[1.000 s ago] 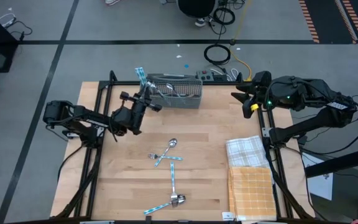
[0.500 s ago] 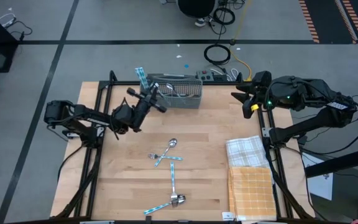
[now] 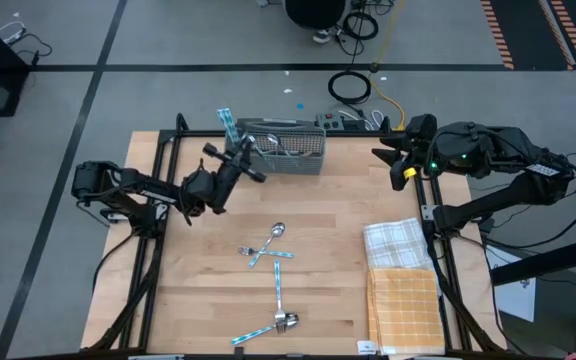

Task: Sort silverware
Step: Put the knife into the left section of the utensil holder

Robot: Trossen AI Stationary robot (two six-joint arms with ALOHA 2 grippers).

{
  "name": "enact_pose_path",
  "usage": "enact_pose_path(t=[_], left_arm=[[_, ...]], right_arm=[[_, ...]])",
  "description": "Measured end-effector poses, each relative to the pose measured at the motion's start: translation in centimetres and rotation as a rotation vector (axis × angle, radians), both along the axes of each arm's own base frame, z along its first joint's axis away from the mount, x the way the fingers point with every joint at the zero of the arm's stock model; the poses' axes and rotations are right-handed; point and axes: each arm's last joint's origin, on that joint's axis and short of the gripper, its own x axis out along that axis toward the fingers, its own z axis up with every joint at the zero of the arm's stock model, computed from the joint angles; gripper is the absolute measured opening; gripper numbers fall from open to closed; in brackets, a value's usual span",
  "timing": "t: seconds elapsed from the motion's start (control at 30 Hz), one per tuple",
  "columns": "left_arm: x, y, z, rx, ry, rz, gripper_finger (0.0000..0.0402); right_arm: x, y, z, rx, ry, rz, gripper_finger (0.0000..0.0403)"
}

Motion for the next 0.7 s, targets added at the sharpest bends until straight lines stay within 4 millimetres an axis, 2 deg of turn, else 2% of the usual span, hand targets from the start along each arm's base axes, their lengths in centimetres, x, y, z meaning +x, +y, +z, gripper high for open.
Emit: enact_pose_path(t=[0.47, 0.7], left_arm=[[-0.21, 0.71, -0.03, 0.006, 0.029, 0.055, 0.0033], [-0.32, 0.94, -0.07, 0.014, 0.07, 0.098, 0.0073]], right_arm=[[0.03, 0.0, 0.04, 0.012, -0.012, -0.006, 0.0155], [0.02, 0.0, 0.04, 0.009, -0.01, -0.004, 0.0155]])
